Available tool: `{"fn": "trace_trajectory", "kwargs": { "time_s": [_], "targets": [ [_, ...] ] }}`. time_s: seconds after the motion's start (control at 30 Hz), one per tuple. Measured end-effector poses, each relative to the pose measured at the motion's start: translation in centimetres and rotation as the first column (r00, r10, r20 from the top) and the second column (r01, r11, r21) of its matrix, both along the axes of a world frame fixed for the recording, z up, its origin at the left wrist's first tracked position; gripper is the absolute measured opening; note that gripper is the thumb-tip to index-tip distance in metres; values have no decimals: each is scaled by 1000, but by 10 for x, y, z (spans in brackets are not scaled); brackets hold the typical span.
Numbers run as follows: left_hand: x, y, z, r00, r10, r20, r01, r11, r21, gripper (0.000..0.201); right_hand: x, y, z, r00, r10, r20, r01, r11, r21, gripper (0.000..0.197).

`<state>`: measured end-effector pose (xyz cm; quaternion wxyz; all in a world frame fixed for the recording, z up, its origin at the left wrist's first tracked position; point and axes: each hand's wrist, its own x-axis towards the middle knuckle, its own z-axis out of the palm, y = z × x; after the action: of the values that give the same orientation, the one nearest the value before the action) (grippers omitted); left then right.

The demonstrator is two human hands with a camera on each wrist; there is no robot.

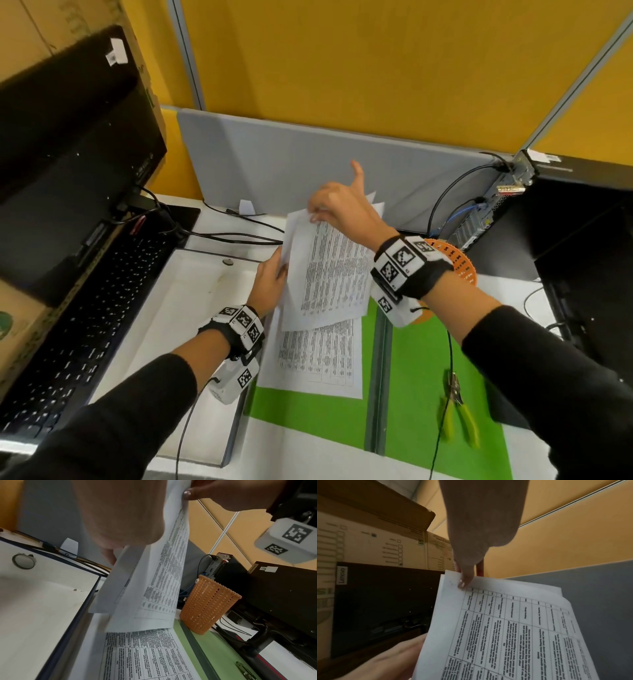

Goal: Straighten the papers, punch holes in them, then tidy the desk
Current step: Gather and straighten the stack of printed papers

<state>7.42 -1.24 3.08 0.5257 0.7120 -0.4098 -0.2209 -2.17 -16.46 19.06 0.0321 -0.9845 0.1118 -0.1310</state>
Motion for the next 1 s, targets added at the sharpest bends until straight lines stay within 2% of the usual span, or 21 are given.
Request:
{"fn": "trace_trajectory", "kwargs": {
  "time_s": [0.03, 0.13, 0.23, 0.37, 0.5, 0.6, 0.67, 0.73, 0.77, 0.87, 0.93, 1.0],
  "targets": [
    [-2, 1, 4, 1000, 2, -31, -2, 1000, -1, 32, 2, -1, 3, 1000, -5, -18, 5, 1000, 0, 8],
    [-8, 3, 14, 986, 34, -162, -33, 999, 8, 53, 6, -1, 9, 1000, -26, -3, 26, 1000, 18, 8],
    [-16, 2, 25, 981, -34, -193, 16, 995, -97, 35, 6, -1, 5, 997, -38, 60, 35, 998, 50, 7],
    [-16, -3, 24, 990, 20, -143, -43, 986, -159, 29, 2, 0, -4, 985, -57, 166, 18, 973, 229, 39],
    [-10, -2, 22, 984, 112, -142, -137, 975, -178, 31, -10, -19, -4, 989, -145, 12, 139, 968, 210, 44],
    [-1, 2, 20, 978, 132, -162, -159, 973, -166, 35, -32, -40, -13, 954, -292, -66, 299, 916, 267, 42],
    [4, 3, 19, 978, 132, -160, -158, 975, -157, 36, -50, -52, -25, 923, -383, -20, 349, 816, 461, 42],
    [6, 4, 20, 981, 129, -148, -150, 978, -145, 36, -66, -53, -35, 884, -461, 84, 245, 607, 756, 42],
    [7, 4, 19, 982, 127, -141, -147, 979, -140, 35, -71, -50, -41, 859, -499, 115, 177, 500, 847, 43],
    [8, 2, 16, 982, 135, -134, -153, 979, -134, 34, -85, -41, -66, 778, -620, 98, 87, 261, 961, 50],
    [7, 0, 14, 979, 145, -146, -164, 978, -127, 34, -91, -36, -84, 746, -662, 65, 64, 168, 984, 52],
    [6, -1, 14, 978, 150, -148, -168, 978, -121, 33, -93, -28, -97, 767, -642, 8, 79, 107, 991, 49]
  ]
}}
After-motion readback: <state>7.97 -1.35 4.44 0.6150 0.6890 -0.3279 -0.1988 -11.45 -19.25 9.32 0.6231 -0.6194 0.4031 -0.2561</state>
